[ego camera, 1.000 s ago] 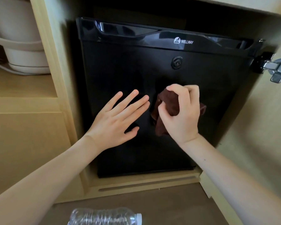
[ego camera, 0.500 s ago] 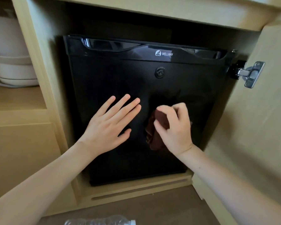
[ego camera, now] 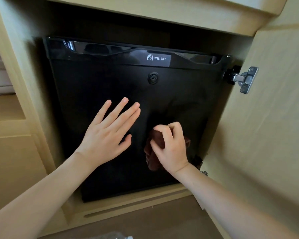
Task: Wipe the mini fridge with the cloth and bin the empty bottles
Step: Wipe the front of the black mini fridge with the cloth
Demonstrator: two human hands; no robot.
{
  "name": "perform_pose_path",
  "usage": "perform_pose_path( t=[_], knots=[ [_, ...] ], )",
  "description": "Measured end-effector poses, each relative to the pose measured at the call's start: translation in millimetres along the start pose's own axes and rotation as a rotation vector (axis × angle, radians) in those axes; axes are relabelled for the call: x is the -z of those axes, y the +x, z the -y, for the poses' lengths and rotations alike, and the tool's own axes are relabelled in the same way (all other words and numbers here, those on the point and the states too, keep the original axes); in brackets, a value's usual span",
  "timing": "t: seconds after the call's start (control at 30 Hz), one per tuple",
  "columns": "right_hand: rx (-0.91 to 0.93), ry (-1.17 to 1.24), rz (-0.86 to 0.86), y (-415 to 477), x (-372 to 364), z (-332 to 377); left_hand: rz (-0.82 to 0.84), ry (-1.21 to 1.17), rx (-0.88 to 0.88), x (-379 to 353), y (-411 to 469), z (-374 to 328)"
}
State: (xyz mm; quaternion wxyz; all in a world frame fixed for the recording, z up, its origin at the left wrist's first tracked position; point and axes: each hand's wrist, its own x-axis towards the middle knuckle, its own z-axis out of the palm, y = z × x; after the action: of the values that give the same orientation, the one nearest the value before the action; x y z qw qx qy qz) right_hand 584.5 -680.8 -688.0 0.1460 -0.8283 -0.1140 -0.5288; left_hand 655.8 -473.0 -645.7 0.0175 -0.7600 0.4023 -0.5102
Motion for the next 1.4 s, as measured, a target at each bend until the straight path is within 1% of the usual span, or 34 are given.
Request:
perform_pose_path(
  t=[0.17, 0.23, 0.3, 0.37, 0.5, 0.53, 0.57, 0.63, 0.73, 0.77, 0.83, 0.9, 0.97, 1.03, 1.1, 1.13, 1.17, 1.23, 1.3, 1.37, 1.4],
  knots=[
    [-0.144, 0.098, -0.294, 66, 17, -1, 0.0, -0.002, -0.022, -3, 15, -4],
    [-0.151, 0.125, -0.344, 70, 14, -1, -0.01, 0.001, -0.013, -6, 14, -4],
    [-0.156, 0.131, -0.363, 54, 8, 0, -0.013, -0.002, -0.012, -7, 13, -5],
    [-0.156, 0.121, -0.307, 26, 2, -3, -0.014, -0.005, -0.004, -7, 13, -5],
    [-0.176, 0.059, -0.062, -14, 1, -4, 0.007, -0.014, 0.008, -5, 13, -8],
    [-0.195, 0.075, -0.043, -12, 4, -3, 0.008, -0.02, 0.007, -4, 14, -9],
    [-0.212, 0.097, -0.058, -3, 8, -2, 0.005, -0.025, 0.008, -3, 15, -8],
    [-0.241, 0.14, -0.187, 29, 18, -4, -0.001, -0.029, 0.01, -3, 15, -8],
    [-0.294, 0.184, -0.459, 82, 31, -10, -0.008, -0.031, 0.008, -6, 14, -9],
    [-0.31, 0.182, -0.513, 90, 31, -11, -0.014, -0.03, 0.005, -7, 13, -8],
    [-0.297, 0.16, -0.546, 82, 22, -10, -0.026, -0.039, 0.005, -9, 13, -8],
    [-0.264, 0.16, -0.471, 50, 11, -12, -0.028, -0.049, 0.011, -9, 13, -8],
    [-0.252, 0.15, -0.309, 12, 5, -19, -0.03, -0.05, 0.019, -9, 14, -10],
    [-0.286, 0.11, -0.161, -16, 6, -23, -0.016, -0.048, 0.014, -7, 15, -12],
    [-0.315, 0.11, -0.096, -19, 10, -23, 0.004, -0.043, 0.006, -4, 17, -11],
    [-0.314, 0.124, -0.103, -10, 14, -22, 0.017, -0.042, -0.003, -2, 19, -10],
    [-0.31, 0.138, -0.138, 4, 18, -20, 0.028, -0.044, -0.013, -1, 21, -10],
    [-0.304, 0.143, -0.284, 42, 28, -23, 0.026, -0.058, -0.021, -1, 23, -10],
    [-0.345, 0.159, -0.429, 75, 34, -26, 0.022, -0.073, -0.021, -5, 22, -10],
    [-0.373, 0.199, -0.516, 81, 32, -22, 0.012, -0.087, -0.02, -9, 21, -10],
    [-0.376, 0.21, -0.532, 75, 28, -20, 0.007, -0.09, -0.02, -10, 20, -10]
  ],
)
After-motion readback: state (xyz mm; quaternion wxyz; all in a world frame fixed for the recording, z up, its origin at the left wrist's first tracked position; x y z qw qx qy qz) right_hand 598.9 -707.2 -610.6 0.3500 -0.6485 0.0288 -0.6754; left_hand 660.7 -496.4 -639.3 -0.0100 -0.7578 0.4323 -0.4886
